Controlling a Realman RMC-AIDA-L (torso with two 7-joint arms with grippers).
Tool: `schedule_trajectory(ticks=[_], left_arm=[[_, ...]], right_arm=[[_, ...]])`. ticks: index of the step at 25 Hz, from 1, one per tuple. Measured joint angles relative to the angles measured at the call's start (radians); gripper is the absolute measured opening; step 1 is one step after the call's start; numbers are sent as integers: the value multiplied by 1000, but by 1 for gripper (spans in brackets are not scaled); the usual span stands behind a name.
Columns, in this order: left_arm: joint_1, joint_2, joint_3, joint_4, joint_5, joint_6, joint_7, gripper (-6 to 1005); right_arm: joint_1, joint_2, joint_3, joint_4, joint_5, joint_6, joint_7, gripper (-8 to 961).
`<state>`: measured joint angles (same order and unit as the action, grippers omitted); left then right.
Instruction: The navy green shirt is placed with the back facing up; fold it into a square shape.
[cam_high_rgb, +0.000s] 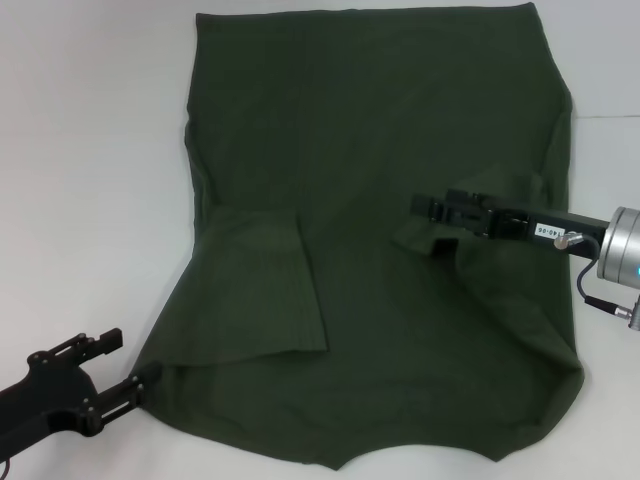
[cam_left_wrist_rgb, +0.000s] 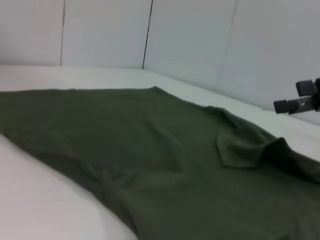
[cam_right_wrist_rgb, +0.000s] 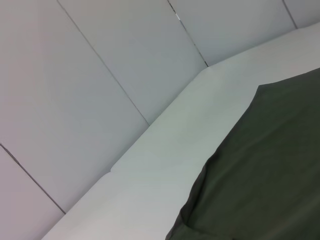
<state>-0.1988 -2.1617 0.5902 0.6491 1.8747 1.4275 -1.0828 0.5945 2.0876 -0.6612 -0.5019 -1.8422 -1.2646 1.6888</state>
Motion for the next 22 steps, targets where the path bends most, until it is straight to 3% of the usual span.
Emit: schedule_trajectory(ticks=[7,22], left_arm=[[0,-3,-9,-7,4,-13,-21,700],[-8,-2,0,-20,56,-48,-37,874]], right_arm=[[1,0,4,0,0,1,0,922],[1,0,3,0,0,1,0,924]])
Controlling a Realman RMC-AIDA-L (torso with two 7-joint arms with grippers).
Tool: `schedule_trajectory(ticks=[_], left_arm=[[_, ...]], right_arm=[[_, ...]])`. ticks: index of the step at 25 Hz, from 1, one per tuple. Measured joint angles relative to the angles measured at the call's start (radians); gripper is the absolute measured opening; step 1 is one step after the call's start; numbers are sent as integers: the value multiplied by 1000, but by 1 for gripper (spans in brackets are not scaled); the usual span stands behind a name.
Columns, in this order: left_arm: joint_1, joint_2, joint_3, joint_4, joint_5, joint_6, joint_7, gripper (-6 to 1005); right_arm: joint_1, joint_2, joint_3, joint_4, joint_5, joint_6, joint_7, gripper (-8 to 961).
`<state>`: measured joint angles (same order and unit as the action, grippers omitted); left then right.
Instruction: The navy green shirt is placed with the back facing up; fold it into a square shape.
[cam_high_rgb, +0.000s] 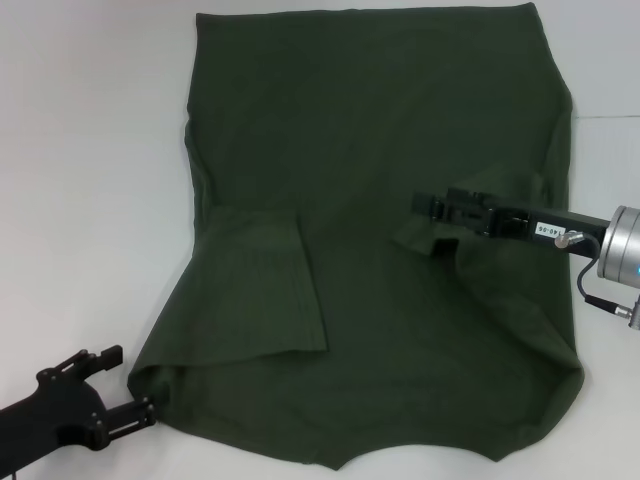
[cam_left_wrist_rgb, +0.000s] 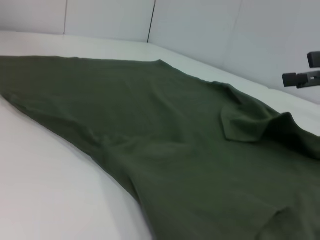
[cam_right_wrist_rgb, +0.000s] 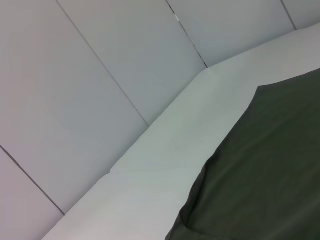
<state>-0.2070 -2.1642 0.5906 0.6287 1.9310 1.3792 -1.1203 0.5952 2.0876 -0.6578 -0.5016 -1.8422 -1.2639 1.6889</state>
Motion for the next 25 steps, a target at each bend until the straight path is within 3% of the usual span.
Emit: schedule_trajectory(ticks=[25], left_arm=[[-24,0,3,-38,36,-39,-1,893]], right_arm=[[0,0,-1,5,0,-1,0,922]])
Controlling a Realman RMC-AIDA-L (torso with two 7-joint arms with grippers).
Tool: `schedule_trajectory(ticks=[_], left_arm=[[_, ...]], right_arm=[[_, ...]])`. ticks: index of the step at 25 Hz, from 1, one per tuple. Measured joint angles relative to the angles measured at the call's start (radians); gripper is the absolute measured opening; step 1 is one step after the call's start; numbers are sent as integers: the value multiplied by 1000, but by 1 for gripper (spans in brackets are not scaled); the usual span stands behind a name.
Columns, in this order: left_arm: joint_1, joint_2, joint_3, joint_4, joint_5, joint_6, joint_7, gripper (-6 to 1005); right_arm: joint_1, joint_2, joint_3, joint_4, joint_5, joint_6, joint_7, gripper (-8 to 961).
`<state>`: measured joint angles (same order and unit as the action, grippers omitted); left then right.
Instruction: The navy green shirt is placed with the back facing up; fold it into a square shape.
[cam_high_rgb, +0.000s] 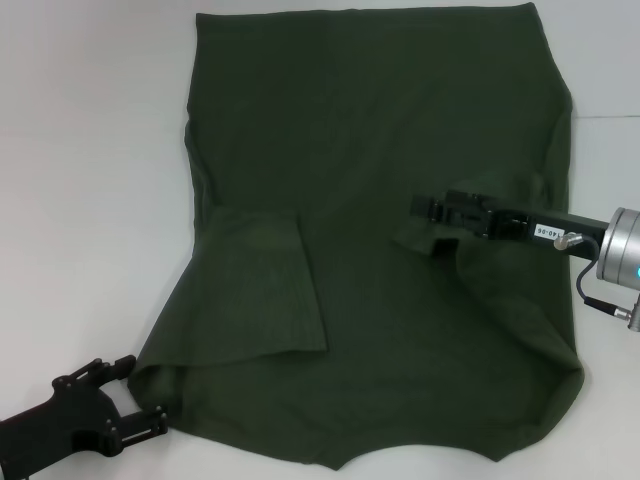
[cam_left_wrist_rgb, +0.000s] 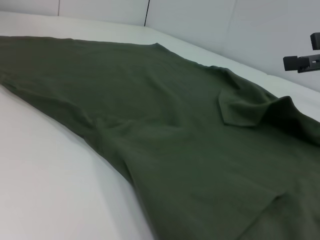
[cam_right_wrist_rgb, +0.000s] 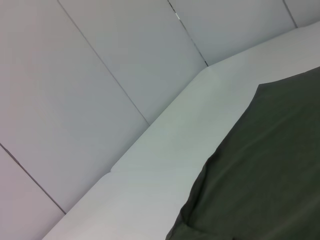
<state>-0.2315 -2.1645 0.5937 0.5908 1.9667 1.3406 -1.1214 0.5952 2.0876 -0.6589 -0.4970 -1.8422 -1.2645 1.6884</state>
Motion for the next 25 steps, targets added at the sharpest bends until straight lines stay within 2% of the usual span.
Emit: schedule_trajectory(ticks=[25], left_arm=[[-22,0,75,-12,1,34,-2,877]], right_arm=[[0,0,3,3,6,0,-8,922]])
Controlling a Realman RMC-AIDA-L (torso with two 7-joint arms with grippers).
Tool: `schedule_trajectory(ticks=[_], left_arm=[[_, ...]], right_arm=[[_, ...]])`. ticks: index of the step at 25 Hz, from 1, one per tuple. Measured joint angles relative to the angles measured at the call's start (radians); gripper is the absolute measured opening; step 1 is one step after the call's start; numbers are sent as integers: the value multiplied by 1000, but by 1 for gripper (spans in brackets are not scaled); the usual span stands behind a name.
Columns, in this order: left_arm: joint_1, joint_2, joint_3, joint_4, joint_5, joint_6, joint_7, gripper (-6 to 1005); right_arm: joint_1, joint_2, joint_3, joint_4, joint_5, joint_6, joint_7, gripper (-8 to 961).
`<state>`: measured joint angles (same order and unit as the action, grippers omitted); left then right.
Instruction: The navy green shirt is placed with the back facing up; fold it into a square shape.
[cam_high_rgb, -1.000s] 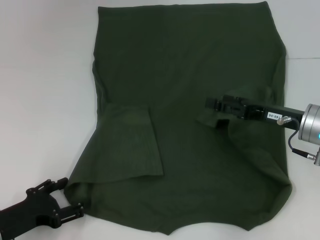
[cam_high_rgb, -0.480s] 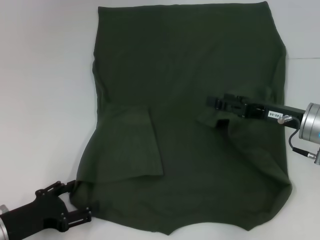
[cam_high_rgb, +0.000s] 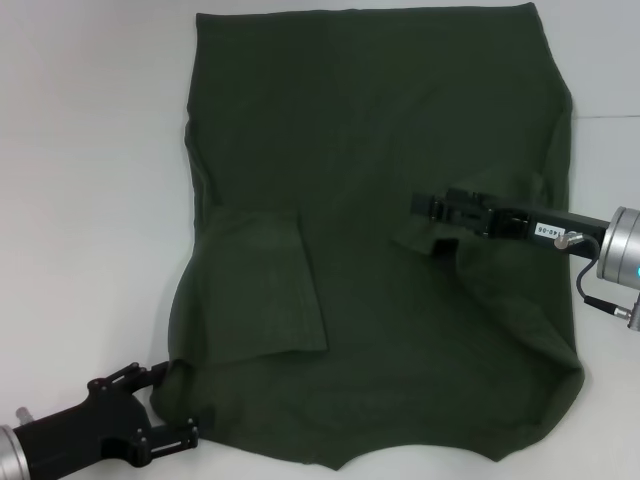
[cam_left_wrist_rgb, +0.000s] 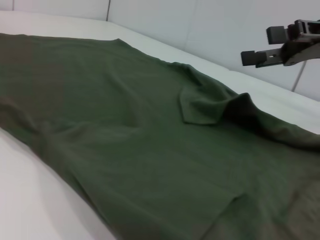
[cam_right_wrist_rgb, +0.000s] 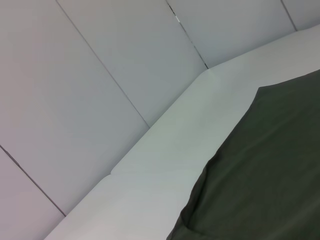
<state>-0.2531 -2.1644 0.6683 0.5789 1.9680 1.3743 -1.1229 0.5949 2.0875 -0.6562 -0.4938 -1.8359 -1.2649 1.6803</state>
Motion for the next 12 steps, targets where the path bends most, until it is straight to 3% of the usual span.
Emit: schedule_trajectory(ticks=[12], left_arm=[[-3,0,0,3,0,16,0,857]], right_arm=[[-6,0,1,1,0,-4,-1,920]])
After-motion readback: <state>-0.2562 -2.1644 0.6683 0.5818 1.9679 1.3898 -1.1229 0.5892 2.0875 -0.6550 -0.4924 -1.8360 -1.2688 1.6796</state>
